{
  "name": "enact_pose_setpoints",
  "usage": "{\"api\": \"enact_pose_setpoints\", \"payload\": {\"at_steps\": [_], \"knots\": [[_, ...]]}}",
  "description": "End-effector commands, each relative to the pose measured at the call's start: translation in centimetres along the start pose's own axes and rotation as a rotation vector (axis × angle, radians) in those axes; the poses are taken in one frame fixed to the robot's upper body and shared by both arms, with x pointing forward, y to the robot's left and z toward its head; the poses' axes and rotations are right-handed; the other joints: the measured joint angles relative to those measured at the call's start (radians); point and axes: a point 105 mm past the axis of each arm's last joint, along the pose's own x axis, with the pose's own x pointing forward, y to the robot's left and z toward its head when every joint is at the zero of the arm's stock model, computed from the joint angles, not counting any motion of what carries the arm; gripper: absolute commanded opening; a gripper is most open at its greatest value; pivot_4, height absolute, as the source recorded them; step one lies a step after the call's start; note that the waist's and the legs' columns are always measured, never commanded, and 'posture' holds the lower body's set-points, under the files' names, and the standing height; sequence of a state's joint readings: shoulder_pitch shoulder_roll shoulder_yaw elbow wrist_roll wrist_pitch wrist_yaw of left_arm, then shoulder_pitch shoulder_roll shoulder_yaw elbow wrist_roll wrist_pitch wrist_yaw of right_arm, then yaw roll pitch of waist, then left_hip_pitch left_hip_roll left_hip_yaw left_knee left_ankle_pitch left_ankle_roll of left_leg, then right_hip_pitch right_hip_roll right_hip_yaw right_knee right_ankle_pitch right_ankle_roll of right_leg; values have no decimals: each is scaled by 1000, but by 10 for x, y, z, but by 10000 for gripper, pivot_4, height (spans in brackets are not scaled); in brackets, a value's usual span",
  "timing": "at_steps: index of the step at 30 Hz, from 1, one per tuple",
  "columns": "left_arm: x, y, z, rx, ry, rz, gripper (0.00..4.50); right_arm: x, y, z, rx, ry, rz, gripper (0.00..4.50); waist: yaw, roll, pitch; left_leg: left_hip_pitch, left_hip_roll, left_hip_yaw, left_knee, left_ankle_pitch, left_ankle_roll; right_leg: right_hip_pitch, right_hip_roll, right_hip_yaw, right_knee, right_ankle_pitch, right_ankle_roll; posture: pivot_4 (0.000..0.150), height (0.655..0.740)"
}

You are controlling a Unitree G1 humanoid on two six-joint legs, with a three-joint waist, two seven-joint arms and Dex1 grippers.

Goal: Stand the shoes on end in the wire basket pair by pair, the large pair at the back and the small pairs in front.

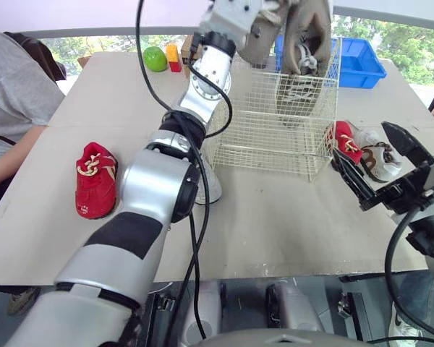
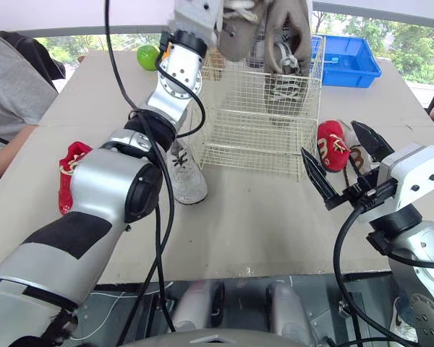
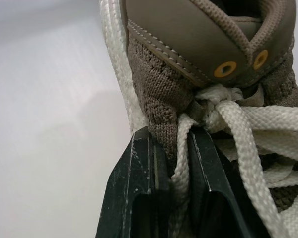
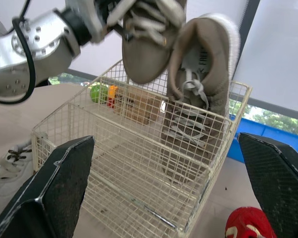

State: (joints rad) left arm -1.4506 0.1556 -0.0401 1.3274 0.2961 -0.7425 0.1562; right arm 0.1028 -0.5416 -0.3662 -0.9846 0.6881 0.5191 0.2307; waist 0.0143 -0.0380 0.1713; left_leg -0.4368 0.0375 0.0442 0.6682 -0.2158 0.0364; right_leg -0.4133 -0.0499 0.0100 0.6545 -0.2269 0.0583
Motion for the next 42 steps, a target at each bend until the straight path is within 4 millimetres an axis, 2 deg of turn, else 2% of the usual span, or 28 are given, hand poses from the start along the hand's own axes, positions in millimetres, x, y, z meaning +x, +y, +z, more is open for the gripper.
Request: {"api": "enact_pose_setpoints", "payload": {"at_steps": [1,7,14,20,25,28,35,39,41,42], "knots": [[-4,-5,-2,-85,4,-20,2331,-3,3,15,-45,-61,-6,45000,-1,0,0,0,0,0,0,0,0,0,0,0,0,0,0,1500,7400],[-20,-5,-25,-183,76,-18,2331,-2,3,13,-37,-60,1,45000,-1,0,0,0,0,0,-1,0,0,-1,0,0,0,0,0,1500,7400],[-35,-4,-36,-263,86,-33,2331,2,2,11,-31,-62,16,45000,-1,0,0,0,0,0,0,0,0,-1,0,0,1,0,0,1500,7400],[-58,-9,-59,-232,162,-93,2331,6,1,10,-26,-69,36,45000,-1,1,-1,3,0,1,0,0,0,1,0,1,2,0,0,1500,7400],[-67,0,-61,-155,148,-118,2331,7,1,11,-26,-70,47,45000,-8,4,-3,5,1,3,-1,0,0,1,1,4,3,0,0,1500,7400],[-72,8,-70,-175,186,-105,2331,8,1,11,-24,-70,56,45000,-20,6,-4,6,1,3,-1,0,0,1,1,4,4,0,0,1500,7400],[-94,1,-90,-196,306,-134,2331,11,2,10,-23,-67,78,45000,-30,11,-8,7,1,3,-2,0,0,1,2,5,4,0,0,1500,7400],[-103,9,-93,-271,337,-96,20626,12,2,9,-21,-62,92,45000,-31,18,-16,8,1,4,-2,0,0,1,2,7,4,0,0,1500,7400],[-105,17,-86,-293,320,-79,27052,12,2,8,-19,-60,98,45000,-31,20,-18,9,1,4,-2,0,0,2,2,7,5,0,0,1500,7400],[-107,21,-83,-308,315,-77,32411,13,2,8,-18,-59,102,45000,-30,21,-18,10,1,4,-2,0,0,3,2,7,5,0,0,1500,7400]]}}
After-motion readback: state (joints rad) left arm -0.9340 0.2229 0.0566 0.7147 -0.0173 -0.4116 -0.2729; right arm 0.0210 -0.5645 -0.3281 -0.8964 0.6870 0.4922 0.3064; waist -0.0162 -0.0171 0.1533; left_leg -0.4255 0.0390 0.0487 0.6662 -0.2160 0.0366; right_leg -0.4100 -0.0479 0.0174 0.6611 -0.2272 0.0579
